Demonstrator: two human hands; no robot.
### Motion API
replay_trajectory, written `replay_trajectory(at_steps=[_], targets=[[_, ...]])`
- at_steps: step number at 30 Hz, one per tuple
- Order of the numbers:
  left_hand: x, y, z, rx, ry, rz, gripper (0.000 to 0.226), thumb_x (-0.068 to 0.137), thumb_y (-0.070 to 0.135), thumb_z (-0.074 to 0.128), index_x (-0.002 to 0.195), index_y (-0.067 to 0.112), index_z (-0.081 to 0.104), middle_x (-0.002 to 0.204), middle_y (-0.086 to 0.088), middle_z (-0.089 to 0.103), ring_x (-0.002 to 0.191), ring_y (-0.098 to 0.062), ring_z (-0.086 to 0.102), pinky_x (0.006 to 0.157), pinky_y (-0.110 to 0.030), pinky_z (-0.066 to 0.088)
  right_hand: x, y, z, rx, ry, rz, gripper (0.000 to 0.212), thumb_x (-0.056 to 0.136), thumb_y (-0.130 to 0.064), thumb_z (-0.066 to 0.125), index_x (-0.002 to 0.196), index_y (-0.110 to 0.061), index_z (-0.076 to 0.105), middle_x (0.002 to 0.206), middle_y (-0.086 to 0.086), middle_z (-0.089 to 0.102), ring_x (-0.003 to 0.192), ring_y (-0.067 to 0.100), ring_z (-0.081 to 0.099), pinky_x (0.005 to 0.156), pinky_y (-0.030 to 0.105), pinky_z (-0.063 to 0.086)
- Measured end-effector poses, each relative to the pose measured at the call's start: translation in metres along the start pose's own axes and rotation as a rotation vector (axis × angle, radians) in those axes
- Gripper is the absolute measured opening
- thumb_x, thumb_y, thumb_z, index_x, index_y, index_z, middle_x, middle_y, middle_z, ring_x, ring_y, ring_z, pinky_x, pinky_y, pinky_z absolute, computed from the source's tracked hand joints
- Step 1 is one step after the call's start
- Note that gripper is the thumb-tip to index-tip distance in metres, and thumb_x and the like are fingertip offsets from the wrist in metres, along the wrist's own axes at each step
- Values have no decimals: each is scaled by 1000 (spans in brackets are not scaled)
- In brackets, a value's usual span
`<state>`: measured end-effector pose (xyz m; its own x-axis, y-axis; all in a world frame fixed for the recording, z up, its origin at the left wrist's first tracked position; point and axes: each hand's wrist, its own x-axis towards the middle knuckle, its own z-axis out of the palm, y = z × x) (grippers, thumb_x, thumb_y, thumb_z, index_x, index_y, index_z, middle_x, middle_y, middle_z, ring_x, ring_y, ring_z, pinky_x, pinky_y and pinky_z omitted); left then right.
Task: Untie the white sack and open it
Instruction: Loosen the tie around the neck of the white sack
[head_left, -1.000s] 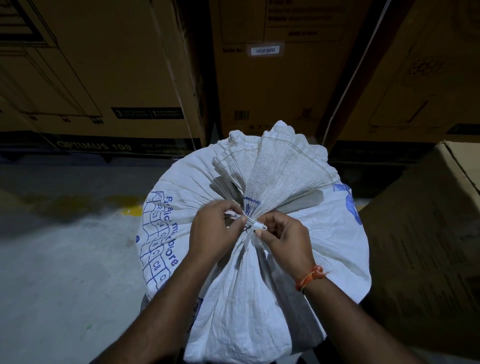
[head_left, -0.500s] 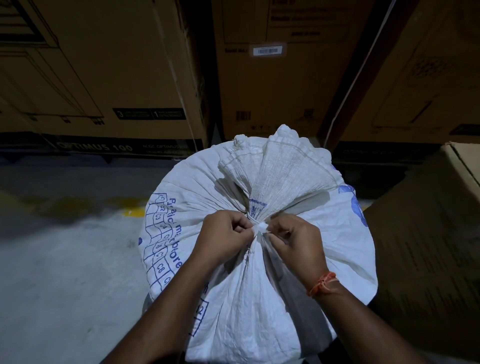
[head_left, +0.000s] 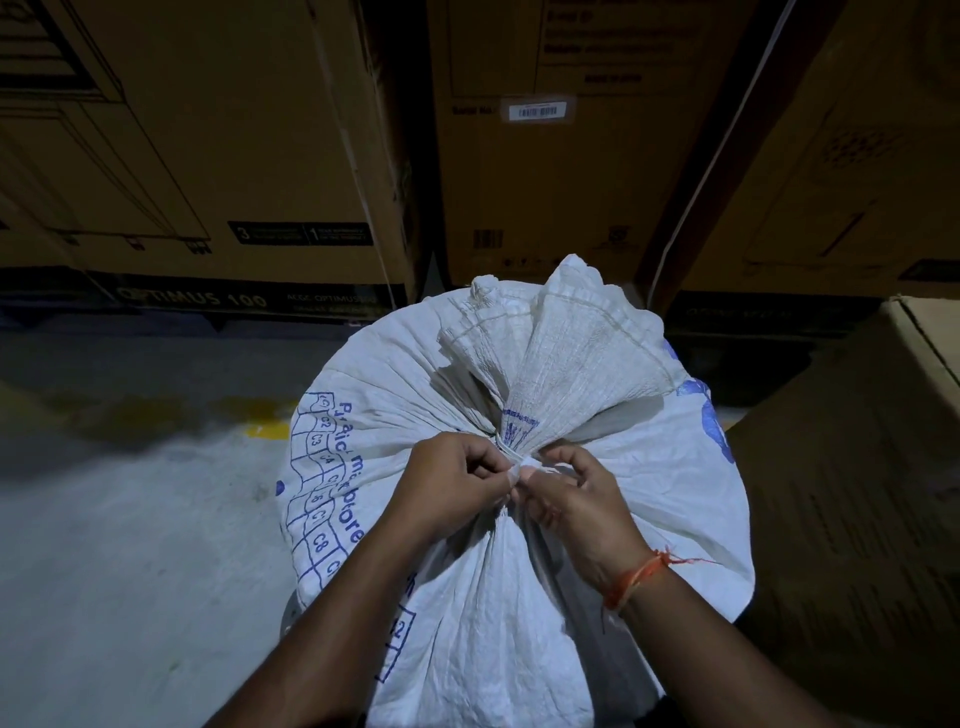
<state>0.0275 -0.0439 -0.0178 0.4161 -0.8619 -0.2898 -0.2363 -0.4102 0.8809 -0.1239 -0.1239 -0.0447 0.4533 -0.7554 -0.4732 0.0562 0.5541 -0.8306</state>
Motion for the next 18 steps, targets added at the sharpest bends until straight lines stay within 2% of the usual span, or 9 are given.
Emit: replay_trajectory(at_steps=[3,4,6,8,9,11,13,16,18], targets=[[1,2,-3,-85,-69,-23,12,88,7,80,80,16,82,66,4,77,59,-3,68,59,-18,51,2,2,-2,-142,28,-63,26,85,18,66,110,10,62,71,21,64,49,15,61,46,19,49],[1,2,-4,-104,-94,-28,11,89,6,80,82,15,82,67,4,77,61,-3,69,60,-17,51,2,3,-3,-183,37,-83,25,84,18,66,107,8,65,73,24,67,52,14,65,49,20,51],[3,1,-7,-115,-123,-29,6,89,7,81,87,12,83,71,2,79,64,-6,70,63,-19,52,3,3,-5,-296,43,-158,21,81,8,74,100,-2,71,80,26,73,64,20,72,59,30,58],[4,-2,-10,-124,-145,-27,3,89,10,82,91,11,83,75,-4,79,67,-10,70,66,-23,53,5,4,-7,-416,51,-231,18,76,-5,82,91,-11,75,77,14,76,70,24,74,69,39,63],[5,-3,-11,-128,-151,-18,3,90,12,81,91,12,83,77,-6,80,69,-11,71,67,-24,54,5,3,-8,-451,63,-249,17,75,-5,84,89,-12,75,74,7,75,68,21,73,68,38,62],[8,-6,-12,-118,-98,32,8,94,21,78,92,15,83,83,-6,82,77,-17,76,74,-31,59,6,1,-8,-470,81,-268,15,76,-2,84,85,-13,76,71,3,73,65,15,71,65,32,60],[12,-10,-12,-63,37,83,8,95,25,77,97,20,83,92,-1,83,90,-19,79,86,-38,63,4,-2,-8,-491,73,-286,15,78,-2,83,84,-14,77,75,4,77,70,19,73,68,31,61],[16,-16,-11,116,116,173,18,88,18,82,104,25,82,105,9,78,98,-1,74,91,-25,59,3,-2,-8,-489,54,-287,16,79,0,82,85,-15,77,79,6,79,72,18,75,70,29,61],[17,-18,-8,210,124,238,19,84,16,84,100,26,81,108,10,71,99,4,67,88,-14,52,4,-3,-9,-501,41,-284,16,79,-1,82,84,-16,78,79,4,79,71,13,73,69,27,59]])
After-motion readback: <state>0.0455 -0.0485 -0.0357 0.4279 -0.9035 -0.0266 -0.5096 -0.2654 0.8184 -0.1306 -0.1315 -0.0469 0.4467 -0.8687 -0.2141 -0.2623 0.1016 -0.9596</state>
